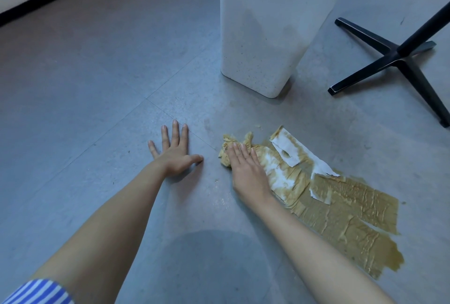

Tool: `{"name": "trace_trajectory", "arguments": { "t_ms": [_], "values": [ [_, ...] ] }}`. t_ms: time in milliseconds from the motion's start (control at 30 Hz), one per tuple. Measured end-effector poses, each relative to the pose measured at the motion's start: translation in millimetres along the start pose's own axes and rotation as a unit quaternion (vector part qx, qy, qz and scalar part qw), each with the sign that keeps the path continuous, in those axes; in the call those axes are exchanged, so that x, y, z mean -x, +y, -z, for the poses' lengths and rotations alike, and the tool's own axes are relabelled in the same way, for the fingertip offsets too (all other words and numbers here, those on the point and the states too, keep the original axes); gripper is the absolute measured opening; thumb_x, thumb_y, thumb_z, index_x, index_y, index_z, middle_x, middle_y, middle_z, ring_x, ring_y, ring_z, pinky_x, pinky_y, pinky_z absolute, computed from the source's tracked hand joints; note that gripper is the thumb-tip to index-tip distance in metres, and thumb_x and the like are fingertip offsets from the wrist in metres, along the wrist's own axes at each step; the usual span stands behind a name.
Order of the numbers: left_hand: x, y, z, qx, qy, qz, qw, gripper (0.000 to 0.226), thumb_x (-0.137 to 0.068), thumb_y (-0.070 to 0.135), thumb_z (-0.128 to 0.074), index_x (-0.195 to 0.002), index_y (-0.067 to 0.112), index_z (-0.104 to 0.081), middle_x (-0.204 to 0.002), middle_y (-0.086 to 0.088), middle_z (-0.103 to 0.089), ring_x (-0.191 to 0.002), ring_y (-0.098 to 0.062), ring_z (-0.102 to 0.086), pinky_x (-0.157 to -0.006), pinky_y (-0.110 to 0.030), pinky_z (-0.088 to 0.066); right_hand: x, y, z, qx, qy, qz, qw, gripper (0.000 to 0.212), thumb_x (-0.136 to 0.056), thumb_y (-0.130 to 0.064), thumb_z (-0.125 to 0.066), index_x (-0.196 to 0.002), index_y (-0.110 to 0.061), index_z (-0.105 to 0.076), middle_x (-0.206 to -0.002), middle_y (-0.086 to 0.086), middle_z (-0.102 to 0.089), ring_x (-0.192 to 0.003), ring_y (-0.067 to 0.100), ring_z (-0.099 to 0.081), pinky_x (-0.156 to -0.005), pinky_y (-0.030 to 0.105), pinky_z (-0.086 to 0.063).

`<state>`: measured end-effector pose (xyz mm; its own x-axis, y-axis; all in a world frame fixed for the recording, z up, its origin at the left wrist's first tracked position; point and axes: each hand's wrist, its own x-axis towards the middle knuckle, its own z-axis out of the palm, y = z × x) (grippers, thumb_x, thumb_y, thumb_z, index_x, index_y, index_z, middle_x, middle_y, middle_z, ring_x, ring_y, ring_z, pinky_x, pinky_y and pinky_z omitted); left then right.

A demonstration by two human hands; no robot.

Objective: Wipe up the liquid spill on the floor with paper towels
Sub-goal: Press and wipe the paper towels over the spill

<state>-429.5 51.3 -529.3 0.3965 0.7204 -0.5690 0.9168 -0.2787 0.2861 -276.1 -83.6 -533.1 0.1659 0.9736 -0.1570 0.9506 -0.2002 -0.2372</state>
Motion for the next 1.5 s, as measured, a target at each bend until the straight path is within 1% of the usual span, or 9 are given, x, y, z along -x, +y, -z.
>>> {"name": "trace_trajectory", "arguments": {
  "t_ms": [133,400,533,633,867,1033,1200,1333,1500],
  "values": [
    [0,1,0,0.001,-0.001,0.001,1.0,0.097,-0.088,0.06,-0.047,-0.148,0.03,0.023,-0.151,0.007,0.038,-0.139,-0.022,0.036,-0.108,-0.061,0.017,-14,-6,14,-0.064,0.064,-0.01,0.996,0.057,-0.095,-0.002,-0.029,-0.15,-0.007,-0.018,-0.156,0.009,-0.022,-0.146,0.019,-0.019,-0.118,0.034,0.002],
    [0,1,2,0.012,-0.005,0.003,1.0,0.087,-0.092,0.05,-0.042,-0.149,0.03,0.022,-0.151,0.007,0.037,-0.139,-0.022,0.035,-0.108,-0.06,0.018,-20,-14,-3,0.033,-0.079,0.069,0.994,0.056,-0.102,-0.031,-0.025,-0.152,-0.03,-0.001,-0.159,0.002,0.013,-0.146,0.022,0.014,-0.116,0.043,0.008],
    [0,1,2,0.012,-0.002,0.003,1.0,0.086,-0.092,0.047,-0.042,-0.149,0.03,0.02,-0.152,0.006,0.036,-0.14,-0.022,0.034,-0.108,-0.06,0.018,-14,-17,2,0.055,-0.057,0.087,0.993,0.064,-0.088,-0.01,-0.014,-0.152,-0.016,-0.015,-0.159,0.008,-0.009,-0.147,0.025,-0.006,-0.114,0.033,0.009],
    [0,1,2,0.011,0.0,0.003,1.0,0.086,-0.092,0.047,-0.043,-0.149,0.03,0.02,-0.152,0.006,0.036,-0.14,-0.022,0.034,-0.108,-0.061,0.018,14,-22,-6,0.062,-0.009,0.094,0.994,0.063,-0.077,-0.013,-0.024,-0.132,-0.011,-0.055,-0.138,0.009,-0.053,-0.128,0.026,-0.05,-0.113,0.04,-0.027],
    [2,0,3,0.015,0.001,0.004,1.0,0.086,-0.093,0.047,-0.043,-0.149,0.031,0.02,-0.153,0.007,0.035,-0.14,-0.022,0.034,-0.108,-0.06,0.018,35,-16,-14,0.07,0.0,0.123,0.99,0.058,-0.077,-0.014,-0.031,-0.126,-0.017,-0.062,-0.13,0.005,-0.06,-0.12,0.022,-0.057,-0.097,0.04,-0.047],
    [2,1,3,0.013,0.002,0.003,1.0,0.086,-0.093,0.048,-0.043,-0.149,0.03,0.02,-0.153,0.007,0.035,-0.14,-0.022,0.033,-0.109,-0.06,0.018,24,-12,27,-0.269,0.046,-0.019,0.962,0.041,-0.098,-0.01,-0.035,-0.138,-0.016,-0.046,-0.128,0.005,-0.059,-0.112,0.022,-0.056,-0.087,0.029,-0.044],
    [1,1,3,0.014,0.003,0.003,1.0,0.086,-0.093,0.048,-0.043,-0.149,0.031,0.02,-0.153,0.007,0.035,-0.14,-0.021,0.033,-0.109,-0.06,0.018,-12,11,68,-0.553,0.041,-0.201,0.808,0.023,-0.1,-0.019,-0.042,-0.117,-0.016,-0.058,-0.106,0.002,-0.062,-0.095,0.022,-0.064,-0.08,0.033,-0.057],
    [1,1,3,0.016,0.001,0.004,1.0,0.086,-0.093,0.047,-0.043,-0.149,0.031,0.02,-0.152,0.007,0.035,-0.14,-0.021,0.034,-0.109,-0.06,0.018,-21,44,70,-0.341,0.124,-0.319,0.876,0.039,-0.098,-0.036,-0.039,-0.128,-0.015,-0.052,-0.126,0.002,-0.056,-0.115,0.022,-0.055,-0.097,0.038,-0.044],
    [1,1,2,0.014,0.005,0.005,1.0,0.085,-0.093,0.047,-0.043,-0.149,0.031,0.02,-0.153,0.008,0.034,-0.141,-0.021,0.033,-0.109,-0.06,0.017,-24,29,50,-0.122,0.054,-0.11,0.985,0.045,-0.098,-0.031,-0.04,-0.141,-0.018,-0.039,-0.146,0.009,-0.036,-0.137,0.027,-0.029,-0.106,0.039,-0.029]
  ]
}}
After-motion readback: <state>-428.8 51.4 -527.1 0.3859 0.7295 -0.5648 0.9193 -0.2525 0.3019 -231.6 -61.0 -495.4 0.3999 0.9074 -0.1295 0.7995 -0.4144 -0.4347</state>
